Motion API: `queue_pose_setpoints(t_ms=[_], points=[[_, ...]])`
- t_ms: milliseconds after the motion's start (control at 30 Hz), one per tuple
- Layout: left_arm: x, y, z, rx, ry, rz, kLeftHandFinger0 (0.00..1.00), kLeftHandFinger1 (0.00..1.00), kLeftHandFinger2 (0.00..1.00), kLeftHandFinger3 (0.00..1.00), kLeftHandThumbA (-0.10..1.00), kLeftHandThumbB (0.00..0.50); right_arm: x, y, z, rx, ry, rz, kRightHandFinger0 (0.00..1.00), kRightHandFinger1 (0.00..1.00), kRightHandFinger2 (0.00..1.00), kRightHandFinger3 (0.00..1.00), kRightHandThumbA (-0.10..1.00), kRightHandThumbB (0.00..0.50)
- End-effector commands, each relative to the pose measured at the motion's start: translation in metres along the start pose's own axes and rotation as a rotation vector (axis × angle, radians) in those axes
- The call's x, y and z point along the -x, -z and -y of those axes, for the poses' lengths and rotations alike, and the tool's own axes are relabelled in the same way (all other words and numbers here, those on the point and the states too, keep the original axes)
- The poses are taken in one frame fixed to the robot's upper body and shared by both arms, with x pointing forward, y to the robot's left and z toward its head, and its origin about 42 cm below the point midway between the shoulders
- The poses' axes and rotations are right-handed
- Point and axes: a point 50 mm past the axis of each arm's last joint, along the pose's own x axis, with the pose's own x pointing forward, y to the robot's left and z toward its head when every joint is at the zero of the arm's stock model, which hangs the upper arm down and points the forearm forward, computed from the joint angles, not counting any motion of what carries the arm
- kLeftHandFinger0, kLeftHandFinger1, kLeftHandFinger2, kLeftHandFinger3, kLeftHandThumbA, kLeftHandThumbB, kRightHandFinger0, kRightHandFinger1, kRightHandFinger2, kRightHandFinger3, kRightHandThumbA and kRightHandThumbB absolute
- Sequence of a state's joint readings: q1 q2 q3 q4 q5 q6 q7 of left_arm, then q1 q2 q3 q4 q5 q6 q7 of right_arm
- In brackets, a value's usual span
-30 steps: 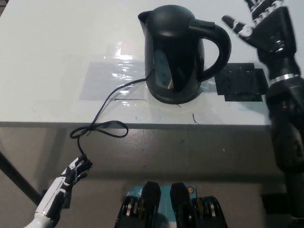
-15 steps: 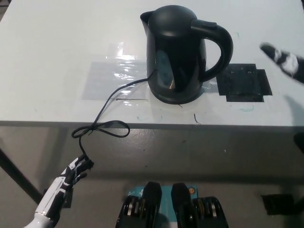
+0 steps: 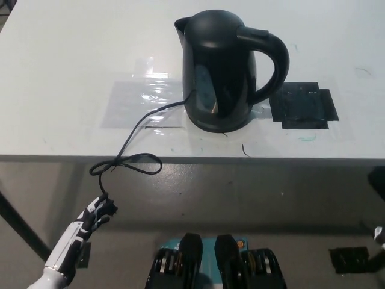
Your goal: A kettle and its base are kept separately on the desk infront of the robot and the robot uses its right hand to lift the kettle by its handle and places it on its base to align it correctly.
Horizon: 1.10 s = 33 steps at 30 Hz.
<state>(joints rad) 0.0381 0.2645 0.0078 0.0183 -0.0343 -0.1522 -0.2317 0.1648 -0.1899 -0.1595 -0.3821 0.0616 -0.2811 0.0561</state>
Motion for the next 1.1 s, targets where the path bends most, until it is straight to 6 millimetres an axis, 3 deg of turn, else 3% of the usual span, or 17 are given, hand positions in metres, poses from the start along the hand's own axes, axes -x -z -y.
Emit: queue_pose_setpoints(t_ms=[0, 67, 133, 267, 467, 800, 900, 1067], points=[[0.000, -0.012, -0.006, -0.037, -0.022, 0.072, 1.00, 1.00, 1.00, 1.00, 1.00, 0.298, 0.018, 0.032, -0.011, 0.021, -0.052, -0.014, 1.00, 1.00, 1.00, 1.00, 1.00, 0.424], [0.002, -0.011, -0.006, -0.041, -0.025, 0.073, 1.00, 1.00, 1.00, 1.00, 1.00, 0.282, 0.021, 0.048, -0.016, 0.004, -0.056, -0.055, 1.00, 1.00, 1.00, 1.00, 1.00, 0.368], [0.005, -0.010, -0.007, -0.033, -0.026, 0.072, 1.00, 1.00, 1.00, 1.00, 1.00, 0.279, 0.023, 0.067, -0.020, -0.015, -0.060, -0.109, 1.00, 1.00, 1.00, 1.00, 1.00, 0.367], [0.006, -0.010, -0.009, -0.024, -0.028, 0.074, 1.00, 1.00, 1.00, 1.00, 1.00, 0.261, 0.023, 0.077, -0.022, -0.032, -0.070, -0.144, 1.00, 1.00, 1.00, 1.00, 1.00, 0.397], [0.011, -0.007, -0.006, -0.022, -0.034, 0.060, 1.00, 1.00, 1.00, 1.00, 1.00, 0.268, 0.026, 0.091, -0.027, -0.053, -0.119, -0.221, 1.00, 1.00, 1.00, 1.00, 1.00, 0.378], [0.012, -0.008, -0.007, -0.030, -0.035, 0.054, 1.00, 1.00, 1.00, 1.00, 1.00, 0.274, 0.030, 0.096, -0.026, -0.039, -0.149, -0.254, 1.00, 1.00, 1.00, 1.00, 1.00, 0.357], [0.013, -0.007, -0.007, -0.027, -0.036, 0.057, 1.00, 1.00, 1.00, 1.00, 1.00, 0.248, 0.031, 0.097, -0.026, -0.040, -0.150, -0.260, 1.00, 1.00, 1.00, 1.00, 1.00, 0.352], [0.023, -0.003, -0.007, -0.019, -0.044, 0.043, 1.00, 1.00, 1.00, 1.00, 1.00, 0.282, 0.037, 0.097, -0.029, -0.035, -0.177, -0.274, 1.00, 1.00, 1.00, 1.00, 1.00, 0.331]])
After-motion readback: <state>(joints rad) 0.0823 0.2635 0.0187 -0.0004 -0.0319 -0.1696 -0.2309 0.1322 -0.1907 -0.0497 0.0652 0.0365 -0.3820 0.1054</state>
